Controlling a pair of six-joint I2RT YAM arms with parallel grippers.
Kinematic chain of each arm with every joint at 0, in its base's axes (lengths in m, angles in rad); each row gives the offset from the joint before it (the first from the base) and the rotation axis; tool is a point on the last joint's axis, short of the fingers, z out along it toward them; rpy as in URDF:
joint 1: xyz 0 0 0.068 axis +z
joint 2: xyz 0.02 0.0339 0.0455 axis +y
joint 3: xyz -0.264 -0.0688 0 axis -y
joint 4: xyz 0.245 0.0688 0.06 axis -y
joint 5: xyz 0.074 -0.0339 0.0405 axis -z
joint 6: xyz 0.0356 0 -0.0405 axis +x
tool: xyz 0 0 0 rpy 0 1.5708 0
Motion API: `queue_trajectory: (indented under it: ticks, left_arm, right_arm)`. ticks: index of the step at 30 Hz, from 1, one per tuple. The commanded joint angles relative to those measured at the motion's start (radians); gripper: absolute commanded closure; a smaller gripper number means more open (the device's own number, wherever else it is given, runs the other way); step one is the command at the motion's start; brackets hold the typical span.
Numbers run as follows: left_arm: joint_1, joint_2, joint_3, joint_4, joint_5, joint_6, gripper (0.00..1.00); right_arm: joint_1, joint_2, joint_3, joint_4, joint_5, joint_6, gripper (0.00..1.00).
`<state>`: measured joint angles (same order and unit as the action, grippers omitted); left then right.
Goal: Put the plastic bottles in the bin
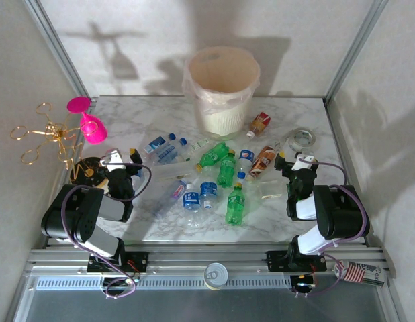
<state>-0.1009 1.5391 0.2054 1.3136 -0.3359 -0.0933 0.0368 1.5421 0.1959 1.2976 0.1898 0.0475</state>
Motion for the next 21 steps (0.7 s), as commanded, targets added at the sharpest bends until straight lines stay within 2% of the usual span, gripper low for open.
queue_trajectory:
  ticks: [1, 11, 17, 21]
  left_arm:
    - [0.012, 0.006, -0.003, 0.033, 0.011, -0.008, 0.01]
    - [0.010, 0.005, -0.004, 0.036, 0.010, -0.007, 0.01]
    - [-0.007, 0.006, -0.008, 0.049, -0.035, 0.002, 0.01]
    - [-0.037, -0.009, -0.018, 0.067, -0.078, 0.025, 0.01]
  right_arm:
    - [-0.001, 0.009, 0.010, 0.025, 0.006, -0.001, 0.01]
    - [-0.001, 0.008, 0.007, 0.032, 0.007, -0.003, 0.01]
    - [0.001, 0.008, 0.004, 0.040, 0.008, -0.007, 0.01]
    - [0.018, -0.084, 0.043, -0.099, 0.035, -0.021, 0.01]
